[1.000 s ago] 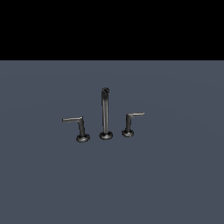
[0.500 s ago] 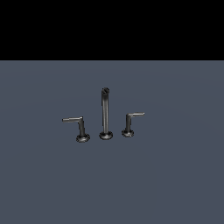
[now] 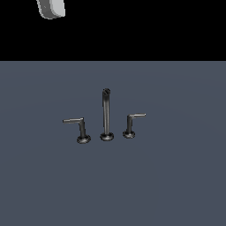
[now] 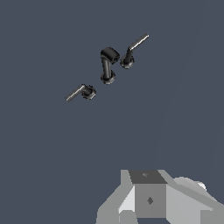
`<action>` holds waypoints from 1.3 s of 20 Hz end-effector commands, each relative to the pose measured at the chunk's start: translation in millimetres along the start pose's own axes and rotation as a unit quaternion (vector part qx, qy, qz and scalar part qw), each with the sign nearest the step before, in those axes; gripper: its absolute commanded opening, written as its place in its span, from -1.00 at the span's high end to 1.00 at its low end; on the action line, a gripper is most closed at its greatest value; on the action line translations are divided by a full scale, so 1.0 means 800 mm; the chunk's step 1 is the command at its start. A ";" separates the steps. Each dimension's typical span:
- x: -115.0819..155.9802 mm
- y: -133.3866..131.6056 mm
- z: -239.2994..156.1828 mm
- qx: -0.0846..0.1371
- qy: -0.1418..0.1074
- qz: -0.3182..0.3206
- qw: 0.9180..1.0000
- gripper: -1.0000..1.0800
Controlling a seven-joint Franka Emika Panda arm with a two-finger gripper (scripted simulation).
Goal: Turn on the faucet by rotating a designated handle.
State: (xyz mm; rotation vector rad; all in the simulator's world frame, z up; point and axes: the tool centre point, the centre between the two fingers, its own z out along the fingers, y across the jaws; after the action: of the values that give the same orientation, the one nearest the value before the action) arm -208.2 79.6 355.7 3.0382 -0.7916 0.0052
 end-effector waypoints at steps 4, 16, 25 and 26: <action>0.007 -0.032 0.041 0.001 -0.001 0.057 0.998 1.00; 0.033 -0.094 0.123 0.003 -0.003 0.170 0.985 1.00; 0.058 -0.130 0.174 0.004 -0.004 0.241 0.971 1.00; 0.061 -0.133 0.179 0.005 -0.004 0.248 0.969 1.00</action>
State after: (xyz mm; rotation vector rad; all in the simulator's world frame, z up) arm -118.5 146.2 218.9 2.7741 -1.4927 -0.0039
